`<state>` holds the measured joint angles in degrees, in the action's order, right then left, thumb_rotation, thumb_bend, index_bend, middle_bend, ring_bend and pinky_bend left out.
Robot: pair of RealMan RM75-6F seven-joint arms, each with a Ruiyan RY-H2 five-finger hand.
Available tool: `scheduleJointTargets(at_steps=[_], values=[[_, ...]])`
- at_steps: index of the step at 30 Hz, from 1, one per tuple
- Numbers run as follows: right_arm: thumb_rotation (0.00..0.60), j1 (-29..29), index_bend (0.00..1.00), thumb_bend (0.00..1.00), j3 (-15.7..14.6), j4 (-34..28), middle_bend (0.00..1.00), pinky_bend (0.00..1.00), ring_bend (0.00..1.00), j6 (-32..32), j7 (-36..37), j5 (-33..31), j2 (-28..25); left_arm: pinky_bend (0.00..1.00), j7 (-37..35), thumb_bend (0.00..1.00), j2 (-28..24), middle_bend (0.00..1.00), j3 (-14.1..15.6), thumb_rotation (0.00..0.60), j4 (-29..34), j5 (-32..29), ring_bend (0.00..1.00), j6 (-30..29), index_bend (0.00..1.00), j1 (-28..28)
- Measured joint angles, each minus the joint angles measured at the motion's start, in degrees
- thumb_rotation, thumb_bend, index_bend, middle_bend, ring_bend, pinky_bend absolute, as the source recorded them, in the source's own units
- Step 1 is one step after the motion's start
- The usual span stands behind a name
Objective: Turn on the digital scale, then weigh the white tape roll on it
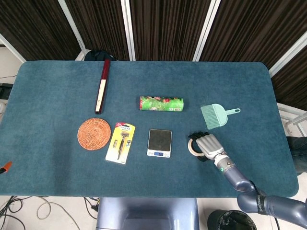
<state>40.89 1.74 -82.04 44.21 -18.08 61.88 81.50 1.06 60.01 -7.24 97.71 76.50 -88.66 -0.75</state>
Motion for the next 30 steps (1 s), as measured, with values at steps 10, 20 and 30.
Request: scheduleJointTargets(at_steps=[10,20,30], values=[[0.600,-0.2,0.28,0.35,0.7,-0.9,0.39,0.53,0.41,2.0,0.4,2.3,-0.3,0.00,-0.3,0.00,-0.1,0.00,0.0,0.600,0.0,0.1,0.00,-0.1,0.00,0.1],[0.600,2.7,0.28,0.35,3.1,-4.8,0.39,0.66,0.41,1.7,-3.6,1.4,-1.4,0.00,-0.5,0.00,-0.2,0.00,0.0,0.600,0.1,0.2,0.00,-0.1,0.00,0.1],[0.600,9.5,0.28,0.35,6.0,-6.6,0.39,0.75,0.41,-0.4,-11.7,-6.4,2.2,0.00,-0.9,0.00,-0.3,0.00,0.1,0.600,0.0,0.3,0.00,0.1,0.00,0.1]])
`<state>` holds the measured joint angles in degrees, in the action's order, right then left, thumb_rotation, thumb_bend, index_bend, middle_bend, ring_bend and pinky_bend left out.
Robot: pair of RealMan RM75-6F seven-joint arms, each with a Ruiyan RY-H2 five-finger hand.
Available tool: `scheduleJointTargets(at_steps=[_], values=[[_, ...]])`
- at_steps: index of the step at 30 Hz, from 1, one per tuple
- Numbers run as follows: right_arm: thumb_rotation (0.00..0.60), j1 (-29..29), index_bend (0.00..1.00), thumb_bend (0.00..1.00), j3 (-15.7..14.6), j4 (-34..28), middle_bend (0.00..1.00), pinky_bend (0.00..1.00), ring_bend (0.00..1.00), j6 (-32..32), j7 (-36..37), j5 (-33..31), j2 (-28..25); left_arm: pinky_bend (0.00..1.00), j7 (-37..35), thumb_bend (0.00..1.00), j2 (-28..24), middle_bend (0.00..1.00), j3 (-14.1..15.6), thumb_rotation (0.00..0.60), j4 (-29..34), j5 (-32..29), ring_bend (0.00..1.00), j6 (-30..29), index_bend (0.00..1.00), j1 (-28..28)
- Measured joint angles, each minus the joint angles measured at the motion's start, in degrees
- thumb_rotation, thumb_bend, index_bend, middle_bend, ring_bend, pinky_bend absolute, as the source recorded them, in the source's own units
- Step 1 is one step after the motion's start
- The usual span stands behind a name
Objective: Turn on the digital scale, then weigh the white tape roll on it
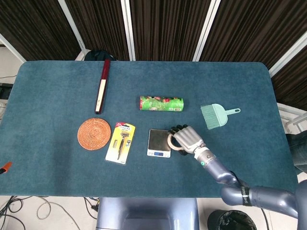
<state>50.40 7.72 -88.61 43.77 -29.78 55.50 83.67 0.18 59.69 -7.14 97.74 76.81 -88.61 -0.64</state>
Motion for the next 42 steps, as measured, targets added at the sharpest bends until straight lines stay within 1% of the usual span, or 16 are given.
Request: scheduleJointTargets(at_steps=[5,12,21,32,35,39,40,41,42], values=[[0.600,3.7,0.28,0.35,0.6,0.1,0.39,0.79,0.41,-0.7,-3.5,-4.6,2.6,0.00,-0.1,0.00,0.0,0.00,0.0,0.600,0.0,0.0,0.00,0.1,0.00,0.0],[0.600,7.2,0.28,0.35,0.3,1.2,0.39,0.83,0.41,-1.0,-6.5,-9.4,5.6,0.00,-0.3,0.00,-0.1,0.00,0.0,0.600,-0.1,0.1,0.00,0.1,0.00,0.0],[0.600,10.0,0.27,0.35,0.0,2.4,0.39,0.88,0.41,-0.5,-7.7,-12.4,7.4,0.00,-0.6,0.00,-0.2,0.00,0.1,0.600,0.0,0.2,0.00,0.2,0.00,0.0],[0.600,12.5,0.24,0.35,-0.5,3.8,0.38,0.92,0.37,-0.3,-8.5,-16.0,8.0,0.00,-0.4,0.00,-0.2,0.00,0.1,0.600,0.0,0.0,0.00,0.4,0.00,-0.1],[0.600,13.0,0.23,0.35,-0.9,3.8,0.37,0.93,0.35,-0.4,-8.6,-16.8,7.8,0.00,-0.5,0.00,-0.3,0.00,0.1,0.600,0.0,0.0,0.00,0.4,0.00,-0.1],[0.600,13.5,0.20,0.35,-1.5,3.7,0.31,0.95,0.26,-0.2,-8.8,-17.8,7.6,0.00,-0.4,0.00,-0.2,0.00,0.1,0.600,0.0,0.0,0.00,0.4,0.00,-0.1],[0.600,13.6,0.20,0.35,-1.6,3.7,0.29,0.87,0.23,-0.2,-8.9,-17.9,7.6,0.00,-0.4,0.00,-0.2,0.00,0.1,0.600,0.0,0.0,0.00,0.4,0.00,-0.1],[0.600,13.7,0.19,0.35,-1.7,3.7,0.28,0.73,0.21,-0.2,-8.9,-18.1,7.6,0.00,-0.4,0.00,-0.3,0.00,0.1,0.600,0.1,0.0,0.00,0.4,0.00,-0.1],[0.600,13.8,0.19,0.35,-1.8,3.7,0.26,0.47,0.18,-0.1,-8.8,-18.3,7.6,0.00,-0.4,0.00,-0.3,0.00,0.1,0.600,0.1,0.0,0.00,0.4,0.00,-0.1]])
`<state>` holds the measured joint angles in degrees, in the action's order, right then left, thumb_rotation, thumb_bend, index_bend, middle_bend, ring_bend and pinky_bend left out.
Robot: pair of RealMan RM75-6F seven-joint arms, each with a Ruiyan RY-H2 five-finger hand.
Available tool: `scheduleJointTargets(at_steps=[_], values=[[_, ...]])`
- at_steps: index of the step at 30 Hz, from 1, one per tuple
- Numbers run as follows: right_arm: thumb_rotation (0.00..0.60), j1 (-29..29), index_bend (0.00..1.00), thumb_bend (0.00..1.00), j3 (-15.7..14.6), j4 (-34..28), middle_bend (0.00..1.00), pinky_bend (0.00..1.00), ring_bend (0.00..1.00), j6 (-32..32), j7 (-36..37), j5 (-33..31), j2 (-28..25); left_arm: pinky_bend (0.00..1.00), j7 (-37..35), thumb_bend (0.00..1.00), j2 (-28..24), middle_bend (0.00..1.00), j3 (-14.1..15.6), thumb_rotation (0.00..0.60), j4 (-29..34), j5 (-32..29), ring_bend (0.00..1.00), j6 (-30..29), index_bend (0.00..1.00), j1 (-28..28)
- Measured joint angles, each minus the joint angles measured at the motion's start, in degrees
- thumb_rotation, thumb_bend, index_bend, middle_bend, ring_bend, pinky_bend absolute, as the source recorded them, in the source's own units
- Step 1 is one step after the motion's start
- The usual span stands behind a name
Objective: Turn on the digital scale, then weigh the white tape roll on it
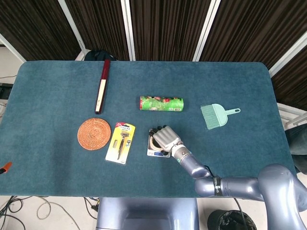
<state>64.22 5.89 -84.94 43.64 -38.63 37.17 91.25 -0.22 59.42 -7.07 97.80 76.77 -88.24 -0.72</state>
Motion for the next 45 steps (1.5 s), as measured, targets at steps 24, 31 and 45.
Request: scheduleJointTargets(at_steps=[24,31,45], values=[[0.600,1.6,0.15,0.35,-1.5,-0.8,0.16,0.08,0.11,1.3,0.3,-2.4,-0.3,0.00,0.1,0.00,0.1,0.00,0.0,0.600,-0.1,-0.1,0.00,0.1,0.00,-0.1],[0.600,1.8,0.13,0.35,-1.7,-1.9,0.14,0.07,0.08,2.1,0.4,-2.3,-0.9,0.00,0.4,0.00,0.1,0.00,-0.1,0.600,-0.1,-0.2,0.00,0.0,0.00,-0.1],[0.600,1.4,0.05,0.32,-2.1,-8.1,0.09,0.04,0.04,5.4,-0.1,-1.2,-5.0,0.00,0.8,0.00,0.3,0.00,-0.1,0.600,-0.1,-0.4,0.00,-0.1,0.00,-0.1]])
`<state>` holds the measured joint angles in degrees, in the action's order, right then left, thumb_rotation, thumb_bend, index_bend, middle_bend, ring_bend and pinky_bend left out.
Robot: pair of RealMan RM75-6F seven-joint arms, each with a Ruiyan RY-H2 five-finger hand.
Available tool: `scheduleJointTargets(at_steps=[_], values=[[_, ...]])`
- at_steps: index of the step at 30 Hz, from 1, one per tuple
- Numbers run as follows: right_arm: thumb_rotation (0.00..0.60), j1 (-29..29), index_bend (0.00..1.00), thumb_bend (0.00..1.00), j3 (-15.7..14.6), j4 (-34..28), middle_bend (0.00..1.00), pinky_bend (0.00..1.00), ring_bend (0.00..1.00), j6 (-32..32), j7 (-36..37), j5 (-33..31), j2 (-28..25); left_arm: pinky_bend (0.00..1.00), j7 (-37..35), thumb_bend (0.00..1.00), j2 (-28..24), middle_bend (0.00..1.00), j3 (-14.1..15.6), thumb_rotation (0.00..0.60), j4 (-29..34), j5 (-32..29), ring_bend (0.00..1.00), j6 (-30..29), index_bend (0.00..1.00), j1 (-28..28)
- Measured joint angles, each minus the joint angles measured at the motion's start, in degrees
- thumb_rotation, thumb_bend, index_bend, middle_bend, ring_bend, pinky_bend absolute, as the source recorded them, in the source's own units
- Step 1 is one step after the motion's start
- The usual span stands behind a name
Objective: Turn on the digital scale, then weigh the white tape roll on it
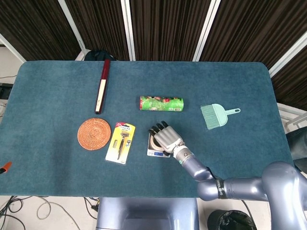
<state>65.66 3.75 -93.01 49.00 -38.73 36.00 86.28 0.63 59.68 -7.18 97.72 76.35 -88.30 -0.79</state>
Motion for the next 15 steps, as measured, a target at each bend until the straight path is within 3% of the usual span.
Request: scheduleJointTargets(at_steps=[8,15], values=[[0.600,-5.8,0.05,0.32,-2.9,-10.7,0.09,0.04,0.04,9.1,1.1,8.5,-9.8,0.00,0.2,0.00,0.1,0.00,-0.1,0.600,0.1,-0.1,0.00,-0.4,0.00,0.1],[0.600,-19.5,0.05,0.32,-10.5,-16.3,0.09,0.04,0.04,24.3,8.2,28.2,-18.9,0.00,1.1,0.00,0.9,0.00,-0.1,0.600,0.2,0.3,0.00,-1.1,0.00,0.1]])
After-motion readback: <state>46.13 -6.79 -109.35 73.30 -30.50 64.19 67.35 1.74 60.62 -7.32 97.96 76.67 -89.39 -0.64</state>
